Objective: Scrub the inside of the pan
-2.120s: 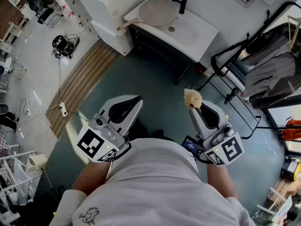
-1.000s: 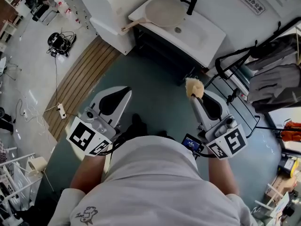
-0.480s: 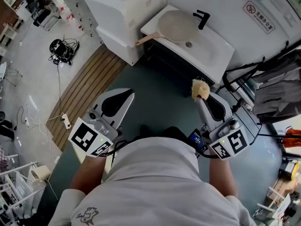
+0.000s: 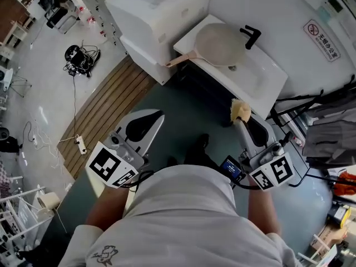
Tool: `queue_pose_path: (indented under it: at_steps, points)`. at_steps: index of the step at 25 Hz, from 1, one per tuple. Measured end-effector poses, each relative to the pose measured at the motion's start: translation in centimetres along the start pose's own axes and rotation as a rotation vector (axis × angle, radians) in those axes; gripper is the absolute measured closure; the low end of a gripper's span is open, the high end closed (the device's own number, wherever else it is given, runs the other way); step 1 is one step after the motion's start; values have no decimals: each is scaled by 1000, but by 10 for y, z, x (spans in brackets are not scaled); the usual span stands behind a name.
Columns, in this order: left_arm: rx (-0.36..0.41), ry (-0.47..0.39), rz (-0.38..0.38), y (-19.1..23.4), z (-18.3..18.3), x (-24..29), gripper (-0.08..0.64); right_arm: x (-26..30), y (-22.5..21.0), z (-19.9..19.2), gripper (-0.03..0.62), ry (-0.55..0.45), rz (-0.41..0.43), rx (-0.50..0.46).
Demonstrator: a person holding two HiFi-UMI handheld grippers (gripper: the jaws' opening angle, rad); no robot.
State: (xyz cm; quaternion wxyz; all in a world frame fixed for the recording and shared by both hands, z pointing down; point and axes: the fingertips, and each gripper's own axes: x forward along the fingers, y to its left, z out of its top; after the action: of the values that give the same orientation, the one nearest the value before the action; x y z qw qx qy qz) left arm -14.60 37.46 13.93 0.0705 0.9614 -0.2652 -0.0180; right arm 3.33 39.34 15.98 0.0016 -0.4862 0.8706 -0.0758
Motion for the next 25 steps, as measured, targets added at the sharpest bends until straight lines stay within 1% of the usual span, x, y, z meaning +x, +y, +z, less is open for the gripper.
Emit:
queue_pose_path:
  at_steps: [6,10,14,18,21,25]
  points:
    - [29,20,11,30,2,76,561,37,-76,8,520,-9,28,10]
    - [51,2,53,52,7,131,561,48,-129,17,520,-15,36,27]
    - [51,25,60,65,1,180,561,57,-169,19,520,-10,51,27]
    - [47,53,41,79,-4,215,561,74,-201,21,520,-10,41,50]
    - [39,73,29,99,-9,232,561,91,-217,18,520,-1,31,56]
    - [24,80,-5,132,-7,252,561,115,-234,18,520,10,-13,73]
